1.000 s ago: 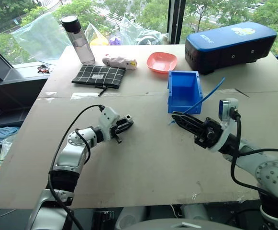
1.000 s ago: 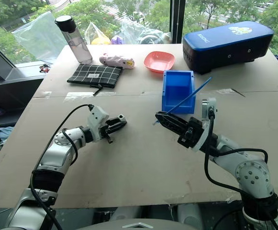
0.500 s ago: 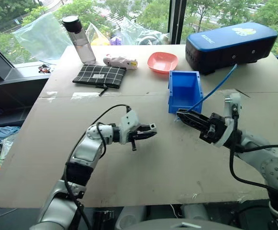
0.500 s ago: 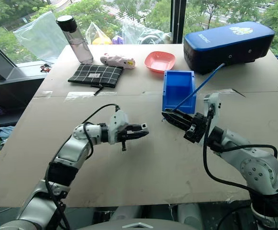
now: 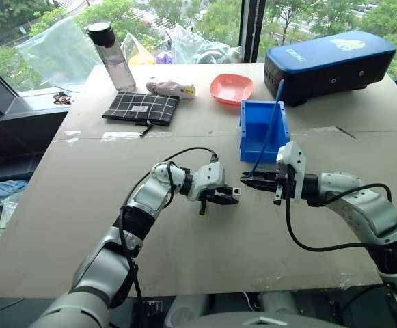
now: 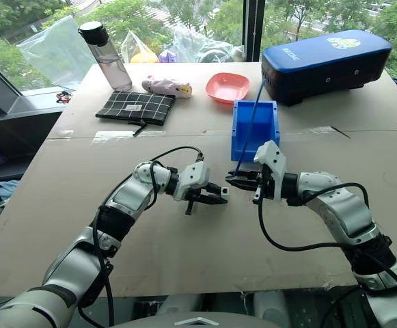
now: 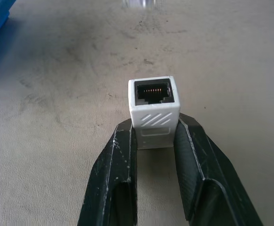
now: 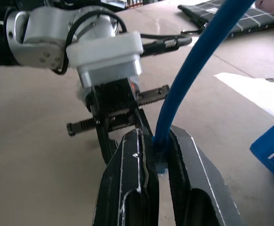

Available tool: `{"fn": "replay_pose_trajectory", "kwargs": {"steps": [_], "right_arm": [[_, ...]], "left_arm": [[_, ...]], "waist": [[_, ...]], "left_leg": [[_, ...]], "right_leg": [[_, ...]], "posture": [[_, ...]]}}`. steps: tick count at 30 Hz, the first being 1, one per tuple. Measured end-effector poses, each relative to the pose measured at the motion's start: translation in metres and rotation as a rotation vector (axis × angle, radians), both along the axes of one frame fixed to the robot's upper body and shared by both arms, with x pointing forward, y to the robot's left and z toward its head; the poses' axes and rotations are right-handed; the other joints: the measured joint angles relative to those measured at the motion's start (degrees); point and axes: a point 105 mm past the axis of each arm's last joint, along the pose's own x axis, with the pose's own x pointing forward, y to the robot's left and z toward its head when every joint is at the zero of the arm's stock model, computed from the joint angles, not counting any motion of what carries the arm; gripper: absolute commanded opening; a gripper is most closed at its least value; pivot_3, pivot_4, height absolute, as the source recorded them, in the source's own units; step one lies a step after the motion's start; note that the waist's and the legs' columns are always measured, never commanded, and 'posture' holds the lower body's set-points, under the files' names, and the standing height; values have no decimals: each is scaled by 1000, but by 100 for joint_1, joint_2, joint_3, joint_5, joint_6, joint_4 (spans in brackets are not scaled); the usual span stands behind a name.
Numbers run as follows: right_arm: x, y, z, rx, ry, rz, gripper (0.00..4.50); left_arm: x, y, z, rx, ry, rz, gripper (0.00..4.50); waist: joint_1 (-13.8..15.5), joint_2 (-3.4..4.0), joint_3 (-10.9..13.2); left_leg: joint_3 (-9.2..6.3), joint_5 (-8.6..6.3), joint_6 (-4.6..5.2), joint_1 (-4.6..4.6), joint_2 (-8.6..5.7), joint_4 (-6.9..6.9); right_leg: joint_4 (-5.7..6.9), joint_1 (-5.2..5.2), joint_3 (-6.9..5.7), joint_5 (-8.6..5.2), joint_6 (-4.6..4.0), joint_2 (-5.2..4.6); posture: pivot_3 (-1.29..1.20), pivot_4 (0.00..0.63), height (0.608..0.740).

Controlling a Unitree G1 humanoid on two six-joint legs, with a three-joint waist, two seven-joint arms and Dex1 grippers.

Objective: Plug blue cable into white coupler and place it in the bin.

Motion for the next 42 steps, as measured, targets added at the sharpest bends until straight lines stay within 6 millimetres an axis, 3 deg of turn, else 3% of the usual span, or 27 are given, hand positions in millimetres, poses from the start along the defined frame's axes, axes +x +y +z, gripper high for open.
{"fn": "replay_pose_trajectory", "kwargs": {"steps": [13, 40, 41, 42], "right_arm": [[0, 12, -10, -26, -57, 86, 0], [9, 11, -24, -237, -97, 305, 0], [9, 11, -25, -236, -96, 302, 0], [8, 11, -25, -230, -97, 294, 0]], "left_arm": [[-3, 0, 0, 18, -6, -9, 492], [-5, -3, -3, 44, -32, -12, 492], [-5, -3, -3, 42, -32, -7, 1537], [-7, -4, -4, 34, -24, -5, 1836]], "waist": [[-6, 0, -1], [0, 2, -63], [1, 2, -68], [2, 2, -72]], "left_leg": [[-5, 0, -1, 0, 0, 2], [-4, 0, -1, 6, -1, 3], [-4, 0, -1, 7, -1, 3], [-5, 0, -1, 7, -1, 3]], "right_leg": [[2, 0, 0, 0, 0, 1], [4, 4, -1, 0, 0, 0], [5, 4, -1, 0, 0, 0], [5, 4, 0, 0, 0, -1]], "posture": [[0, 150, 740], [0, 150, 740], [0, 150, 740], [0, 150, 740]]}}
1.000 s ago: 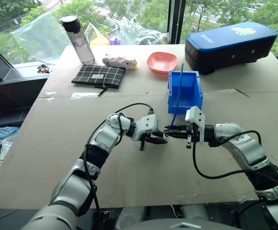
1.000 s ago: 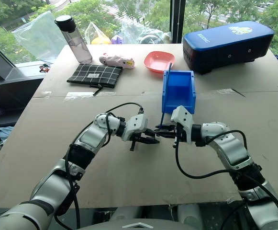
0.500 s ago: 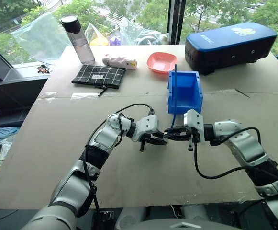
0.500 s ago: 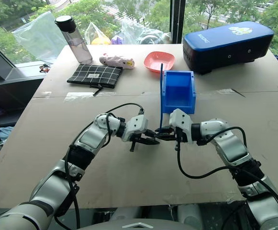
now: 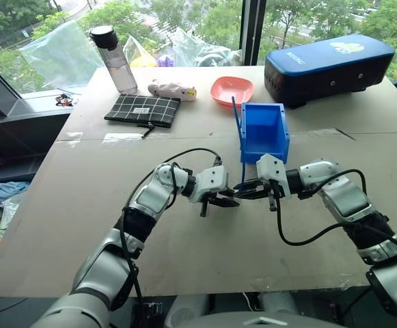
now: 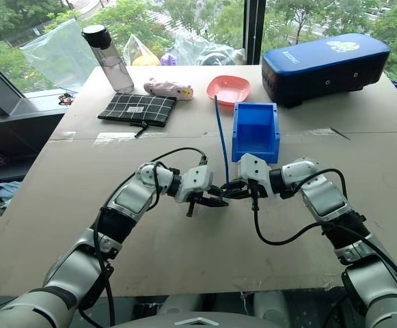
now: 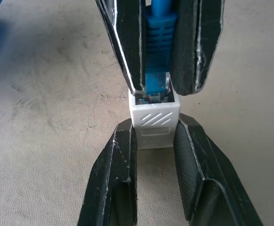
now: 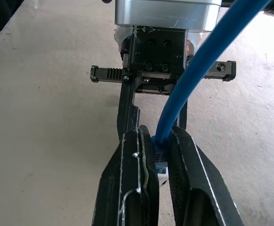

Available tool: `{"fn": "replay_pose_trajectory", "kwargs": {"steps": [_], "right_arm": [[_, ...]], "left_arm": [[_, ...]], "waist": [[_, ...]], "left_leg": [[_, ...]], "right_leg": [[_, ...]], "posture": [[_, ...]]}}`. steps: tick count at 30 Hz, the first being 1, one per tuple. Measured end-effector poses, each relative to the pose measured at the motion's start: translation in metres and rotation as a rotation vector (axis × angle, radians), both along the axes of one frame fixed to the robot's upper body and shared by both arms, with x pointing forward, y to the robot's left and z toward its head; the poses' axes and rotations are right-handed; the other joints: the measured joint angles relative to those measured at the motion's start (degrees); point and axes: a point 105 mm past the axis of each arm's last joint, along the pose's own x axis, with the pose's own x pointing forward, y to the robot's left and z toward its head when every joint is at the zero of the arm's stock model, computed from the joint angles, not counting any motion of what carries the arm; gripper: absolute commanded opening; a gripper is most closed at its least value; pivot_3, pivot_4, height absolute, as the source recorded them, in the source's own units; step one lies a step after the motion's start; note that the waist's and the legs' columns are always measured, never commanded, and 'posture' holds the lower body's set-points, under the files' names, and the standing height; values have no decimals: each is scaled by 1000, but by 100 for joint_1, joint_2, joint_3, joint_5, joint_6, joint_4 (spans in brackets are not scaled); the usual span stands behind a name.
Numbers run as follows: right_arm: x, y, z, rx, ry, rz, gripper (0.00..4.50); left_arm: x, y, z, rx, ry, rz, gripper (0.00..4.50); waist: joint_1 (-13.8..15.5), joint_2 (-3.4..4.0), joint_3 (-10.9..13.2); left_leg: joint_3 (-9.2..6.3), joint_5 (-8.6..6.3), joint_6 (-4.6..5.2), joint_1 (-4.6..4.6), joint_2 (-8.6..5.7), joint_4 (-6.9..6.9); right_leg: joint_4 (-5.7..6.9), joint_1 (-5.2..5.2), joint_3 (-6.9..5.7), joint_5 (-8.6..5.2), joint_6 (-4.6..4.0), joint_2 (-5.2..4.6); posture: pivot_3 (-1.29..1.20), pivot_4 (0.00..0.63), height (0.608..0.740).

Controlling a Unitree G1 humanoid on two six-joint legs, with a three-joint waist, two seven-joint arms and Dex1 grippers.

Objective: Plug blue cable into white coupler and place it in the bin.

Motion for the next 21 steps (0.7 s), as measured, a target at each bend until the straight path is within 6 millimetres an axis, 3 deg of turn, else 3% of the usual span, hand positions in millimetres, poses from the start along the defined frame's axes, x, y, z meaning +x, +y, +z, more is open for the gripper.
{"fn": "replay_pose_trajectory", "kwargs": {"steps": [5, 7, 9, 12, 15, 17, 18, 21], "right_arm": [[7, -10, 5, 152, 92, -213, 0], [14, -26, 11, 210, 154, -345, 0], [24, -42, 30, 299, 191, -469, 0], [52, -52, 84, 433, 193, -592, 0], [80, -57, 121, 472, 183, -686, 0], [101, -63, 122, 449, 214, -767, 0], [114, -66, 113, 412, 251, -815, 425], [132, -73, 87, 337, 326, -884, 1590]], "left_arm": [[-11, 6, 22, -152, 44, 108, 4342], [-16, 20, 31, -211, 54, 205, 4459], [-26, 33, 41, -303, 80, 321, 4459], [-45, 46, 56, -414, 92, 460, 4459], [-55, 49, 69, -467, 58, 522, 4459], [-57, 51, 76, -489, 35, 550, 4459], [-58, 53, 79, -493, 18, 567, 4489], [-60, 53, 80, -496, 3, 594, 4500]], "waist": [[-5, 1, 1], [-4, 10, 8], [-18, 22, 18], [-77, 31, 30], [-77, 30, 28], [-37, 26, 25], [-18, 26, 25], [0, 27, 26]], "left_leg": [[-1, 0, 0, 0, 1, 0], [-1, 0, 0, -3, 1, -1], [1, -1, 0, -10, 1, -3], [2, -1, -1, -16, 4, -7], [0, -1, -1, -12, 5, -12], [0, 0, -1, -13, 2, -11], [4, 0, -1, -14, -1, -11], [14, 0, 0, -23, -4, -10]], "right_leg": [[7, -3, 8, 0, 0, -4], [7, -5, 18, 0, -1, -4], [5, -15, 31, 0, -1, -6], [6, -27, 43, 2, -3, -1], [5, -21, 32, 2, -5, -1], [1, -16, 22, 1, -6, -4], [-2, -16, 20, 1, -6, -7], [-6, -25, 22, 2, -6, -9]], "posture": [[0, 150, 740], [0, 150, 740], [0, 150, 740], [0, 150, 740], [0, 150, 740], [0, 150, 740], [0, 150, 740], [0, 150, 740]]}}
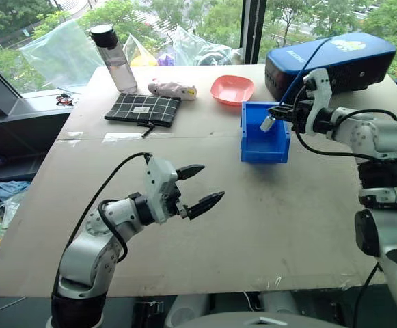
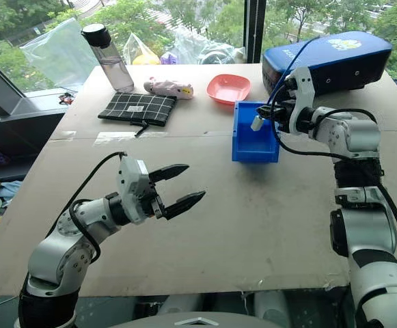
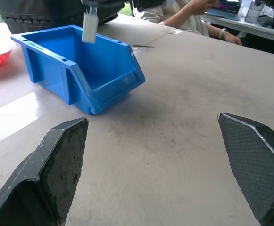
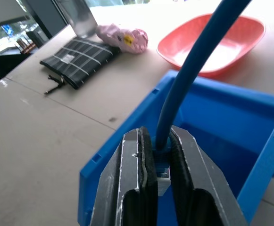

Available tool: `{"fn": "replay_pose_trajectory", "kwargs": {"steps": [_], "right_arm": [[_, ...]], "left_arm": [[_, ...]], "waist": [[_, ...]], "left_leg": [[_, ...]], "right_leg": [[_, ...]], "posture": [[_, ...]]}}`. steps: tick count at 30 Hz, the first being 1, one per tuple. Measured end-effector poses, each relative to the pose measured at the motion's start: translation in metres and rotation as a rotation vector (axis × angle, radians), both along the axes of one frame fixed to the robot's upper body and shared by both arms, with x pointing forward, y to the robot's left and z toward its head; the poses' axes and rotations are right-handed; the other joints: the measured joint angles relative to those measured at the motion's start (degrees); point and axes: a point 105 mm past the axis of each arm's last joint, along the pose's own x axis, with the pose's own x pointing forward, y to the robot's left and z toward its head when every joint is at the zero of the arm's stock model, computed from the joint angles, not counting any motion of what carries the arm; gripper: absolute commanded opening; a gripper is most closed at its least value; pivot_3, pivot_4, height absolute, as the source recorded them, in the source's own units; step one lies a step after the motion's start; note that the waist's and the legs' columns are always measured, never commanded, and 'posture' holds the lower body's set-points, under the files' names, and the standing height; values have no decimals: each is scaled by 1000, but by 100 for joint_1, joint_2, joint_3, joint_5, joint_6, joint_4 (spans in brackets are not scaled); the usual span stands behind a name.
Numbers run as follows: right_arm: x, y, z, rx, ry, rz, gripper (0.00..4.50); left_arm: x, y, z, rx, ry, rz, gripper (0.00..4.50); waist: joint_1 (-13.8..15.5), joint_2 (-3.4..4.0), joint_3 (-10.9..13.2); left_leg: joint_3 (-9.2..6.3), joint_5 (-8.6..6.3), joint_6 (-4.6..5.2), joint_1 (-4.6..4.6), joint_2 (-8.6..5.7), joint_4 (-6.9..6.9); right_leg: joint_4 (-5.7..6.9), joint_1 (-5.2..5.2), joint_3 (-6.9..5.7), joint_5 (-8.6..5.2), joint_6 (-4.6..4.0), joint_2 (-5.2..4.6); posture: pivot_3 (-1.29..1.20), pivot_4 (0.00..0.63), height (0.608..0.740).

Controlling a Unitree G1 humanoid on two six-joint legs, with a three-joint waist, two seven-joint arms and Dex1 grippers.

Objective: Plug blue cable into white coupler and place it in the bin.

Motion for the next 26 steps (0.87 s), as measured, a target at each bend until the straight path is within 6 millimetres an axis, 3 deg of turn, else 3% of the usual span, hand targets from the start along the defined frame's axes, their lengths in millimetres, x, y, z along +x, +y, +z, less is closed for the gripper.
{"fn": "replay_pose_trajectory", "kwargs": {"steps": [2, 5, 7, 10, 12, 13, 17, 22, 26], "right_arm": [[5, -4, -6, -13, 22, -13, 2630], [5, -12, 6, -25, -27, 5, 4073], [-3, -23, 15, -48, -103, 36, 4073], [-35, -42, 17, -118, -263, 124, 4073], [-67, -54, 7, -161, -315, 185, 4073], [-74, -57, 3, -164, -314, 197, 4073], [-139, -106, -23, -282, -297, 158, 4073], [-200, -147, -51, -406, -235, 100, 4073], [-216, -156, -59, -434, -238, 74, 4073]], "left_arm": [[-1, 0, 2, -6, -10, 15, 4500], [-3, 0, -1, -21, 4, 44, 4500], [-6, 1, -4, -25, 14, 53, 4500], [-13, 5, -12, -18, 54, 64, 4500], [-21, 9, -13, -9, 71, 60, 4500], [-24, 13, -15, -4, 78, 70, 4500], [-41, 43, -24, 45, 163, 113, 4500], [-62, 62, -31, 83, 242, 113, 4500], [-66, 65, -32, 78, 264, 86, 4500]], "waist": [[-6, 0, 0], [-12, 0, 0], [17, 0, -1], [19, -1, -1], [17, 0, -1], [12, 0, -1], [25, 11, 0], [13, 17, 10], [2, 19, 20]], "left_leg": [[2, 0, 0, -22, 0, 3], [2, 0, 0, -28, 2, 2], [-14, 0, 0, -36, 2, 3], [-11, 0, 0, -33, 2, 3], [-15, -1, 0, -32, 6, 3], [-14, -1, 0, -30, 8, 2], [-6, -2, 1, -22, 11, -2], [17, -24, 36, 35, 13, -2], [36, -24, 37, 59, 18, -2]], "right_leg": [[1, -24, 1, 1, 0, 0], [2, -33, 3, 1, 0, 2], [-3, -30, 1, 1, 0, -1], [-3, -26, 0, 1, 1, -1], [-1, -26, 2, 0, 1, 0], [-1, -25, 4, 0, 1, 0], [-2, -18, 10, -1, 1, 1], [-4, 39, 11, -10, -3, 2], [-1, 53, 27, -25, -5, 8]], "posture": [[0, 150, 740], [0, 150, 740], [0, 150, 740], [0, 150, 740], [0, 150, 740], [0, 150, 740], [0, 150, 740], [0, 150, 740], [0, 150, 740]]}}
